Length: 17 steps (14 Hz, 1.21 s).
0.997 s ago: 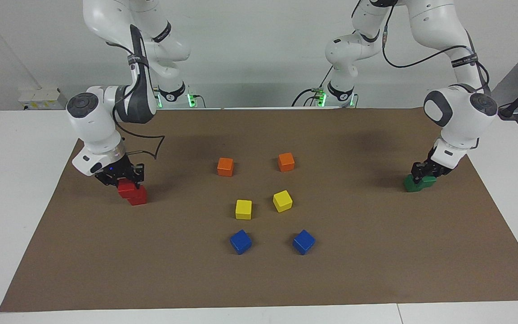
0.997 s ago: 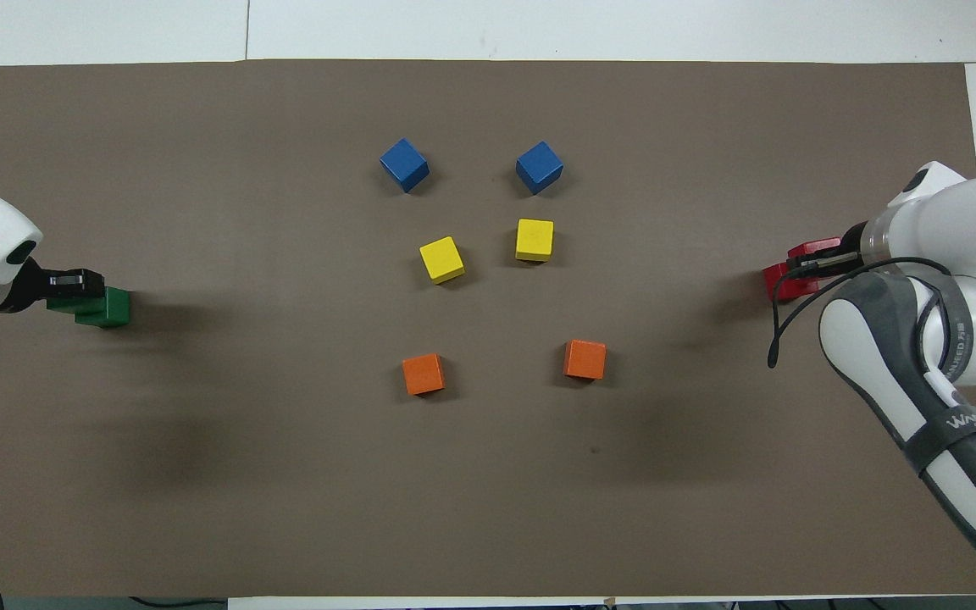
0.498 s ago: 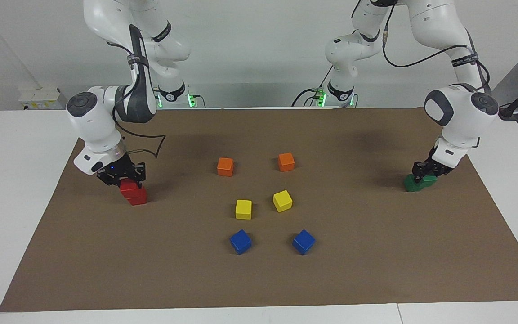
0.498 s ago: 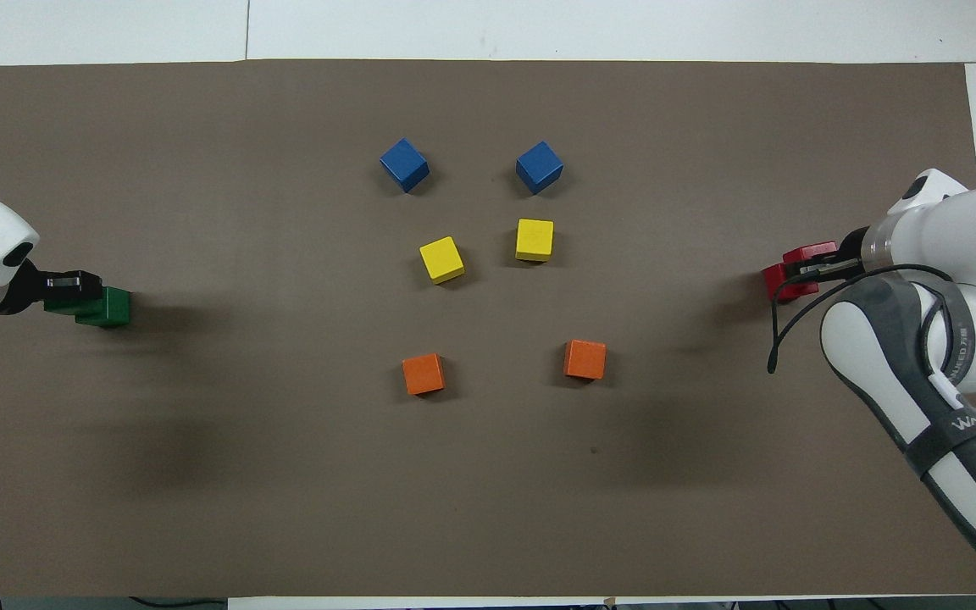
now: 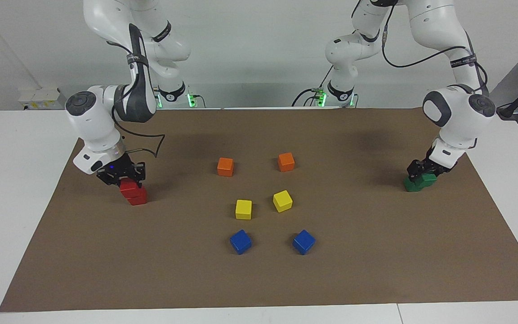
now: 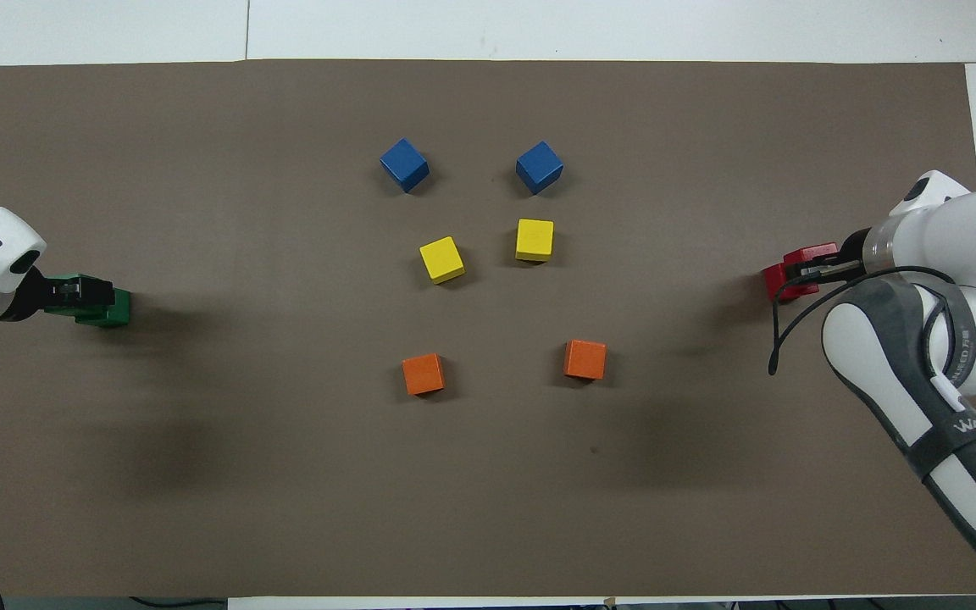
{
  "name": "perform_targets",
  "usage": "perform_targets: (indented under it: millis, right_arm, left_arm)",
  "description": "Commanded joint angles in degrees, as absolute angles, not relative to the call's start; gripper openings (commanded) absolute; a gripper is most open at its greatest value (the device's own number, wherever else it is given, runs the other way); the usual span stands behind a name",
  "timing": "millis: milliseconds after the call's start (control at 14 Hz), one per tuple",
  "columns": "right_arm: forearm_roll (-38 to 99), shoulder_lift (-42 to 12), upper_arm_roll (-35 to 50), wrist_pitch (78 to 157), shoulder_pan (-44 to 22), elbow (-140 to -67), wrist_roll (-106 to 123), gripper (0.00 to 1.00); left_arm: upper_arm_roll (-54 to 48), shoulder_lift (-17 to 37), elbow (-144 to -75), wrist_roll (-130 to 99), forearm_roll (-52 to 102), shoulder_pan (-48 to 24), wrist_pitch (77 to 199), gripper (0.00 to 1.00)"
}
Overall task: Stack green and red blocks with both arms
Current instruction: 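Stack the green cube on green with the left gripper while the right stacks red, then open the left gripper and withdraw it from the green stack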
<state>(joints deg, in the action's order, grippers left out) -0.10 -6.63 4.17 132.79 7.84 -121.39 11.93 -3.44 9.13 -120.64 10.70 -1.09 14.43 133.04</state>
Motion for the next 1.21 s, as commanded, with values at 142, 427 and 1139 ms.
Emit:
perform_targets:
  millis: [142,427,1139]
  right_arm:
    - [1.1,-4.6,4.5,134.2,8.6,-123.7,14.1,0.0]
    - [1.1,-4.8,4.4,134.3,8.8,-123.7,14.2,0.0]
    - [1.1,-5.9,4.4,135.5,8.8,-124.2,14.2,0.0]
  left_arm:
    - [-3.9,8.0,-117.6,13.6,-0.3,15.1,128.3,1.0]
    - [-3.6,4.8,-111.9,14.2,-0.3,15.2,120.7,1.0]
    - [-5.5,-1.4,-98.6,6.7,-0.3,12.9,99.4,1.0]
